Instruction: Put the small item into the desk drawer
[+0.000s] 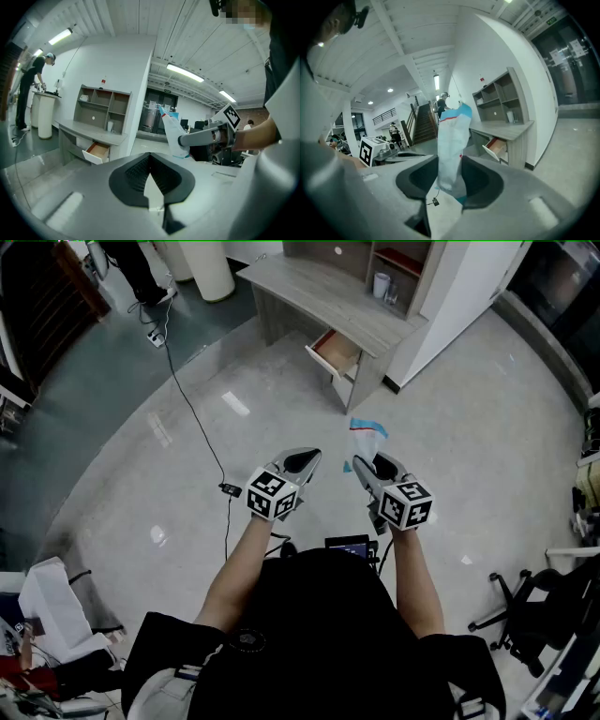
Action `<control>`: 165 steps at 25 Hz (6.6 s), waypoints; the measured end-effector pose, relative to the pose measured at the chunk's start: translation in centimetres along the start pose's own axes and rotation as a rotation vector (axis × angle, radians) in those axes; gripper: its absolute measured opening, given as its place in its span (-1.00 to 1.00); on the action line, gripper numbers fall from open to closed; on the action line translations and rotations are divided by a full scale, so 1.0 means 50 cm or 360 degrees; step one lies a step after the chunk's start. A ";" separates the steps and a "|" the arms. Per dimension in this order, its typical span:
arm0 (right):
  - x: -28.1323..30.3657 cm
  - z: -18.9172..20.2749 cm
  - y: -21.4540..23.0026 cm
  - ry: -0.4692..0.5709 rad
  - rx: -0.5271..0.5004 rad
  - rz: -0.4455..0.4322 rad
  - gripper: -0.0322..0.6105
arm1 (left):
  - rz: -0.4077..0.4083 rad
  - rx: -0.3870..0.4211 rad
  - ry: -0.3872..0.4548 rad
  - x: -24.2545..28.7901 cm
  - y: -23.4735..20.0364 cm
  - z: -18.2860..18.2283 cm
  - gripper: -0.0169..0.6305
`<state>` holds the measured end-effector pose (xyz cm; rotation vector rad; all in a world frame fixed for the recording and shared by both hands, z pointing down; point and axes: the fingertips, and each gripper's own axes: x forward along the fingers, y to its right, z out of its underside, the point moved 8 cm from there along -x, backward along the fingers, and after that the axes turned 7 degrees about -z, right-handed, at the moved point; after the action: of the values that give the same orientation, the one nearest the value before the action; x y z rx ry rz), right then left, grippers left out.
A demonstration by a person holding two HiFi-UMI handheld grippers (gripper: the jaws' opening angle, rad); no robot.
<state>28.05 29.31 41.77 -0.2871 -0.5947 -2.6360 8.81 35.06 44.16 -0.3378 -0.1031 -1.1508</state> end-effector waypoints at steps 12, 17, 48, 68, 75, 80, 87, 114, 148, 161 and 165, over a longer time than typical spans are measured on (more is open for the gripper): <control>-0.002 0.004 0.007 0.0004 0.0044 -0.0021 -0.40 | -0.0006 0.0001 -0.0038 0.006 0.001 0.011 -0.94; -0.007 0.008 0.014 0.0006 0.0068 -0.0030 -0.40 | -0.0011 -0.0005 -0.0070 0.010 0.004 0.022 -0.94; -0.077 0.038 0.149 0.0010 0.0217 -0.0165 -0.40 | -0.0205 -0.0015 -0.0196 0.084 0.072 0.054 -0.94; 0.007 0.010 0.172 -0.0051 0.0220 -0.0065 -0.40 | -0.0066 -0.0074 -0.0191 0.144 -0.033 0.043 -0.94; 0.074 -0.015 0.172 -0.0078 0.0205 -0.0035 -0.40 | -0.0028 -0.0144 -0.0165 0.152 -0.111 0.027 -0.94; 0.118 -0.028 0.172 -0.0086 0.0214 -0.0005 -0.40 | -0.0007 -0.0168 -0.0171 0.156 -0.163 0.022 -0.94; 0.183 -0.042 0.161 -0.0111 0.0214 0.0036 -0.40 | 0.0039 -0.0180 -0.0171 0.159 -0.233 0.015 -0.94; 0.336 -0.050 0.170 -0.0170 0.0283 0.0064 -0.40 | 0.0085 -0.0254 -0.0211 0.162 -0.361 0.033 -0.94; 0.524 -0.222 0.507 -0.0124 0.0371 -0.0094 -0.40 | -0.0095 -0.0185 -0.0272 0.465 -0.532 -0.115 -0.94; 0.531 -0.259 0.573 -0.0107 0.0362 -0.0130 -0.40 | -0.0171 -0.0132 -0.0278 0.513 -0.540 -0.154 -0.94; 0.537 -0.257 0.581 -0.0112 0.0379 -0.0118 -0.40 | -0.0153 -0.0139 -0.0285 0.525 -0.544 -0.153 -0.94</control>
<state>15.68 -9.78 48.58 -0.2911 -0.9503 -2.5995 -5.81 -0.25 49.25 -0.5180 -0.2290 -1.2207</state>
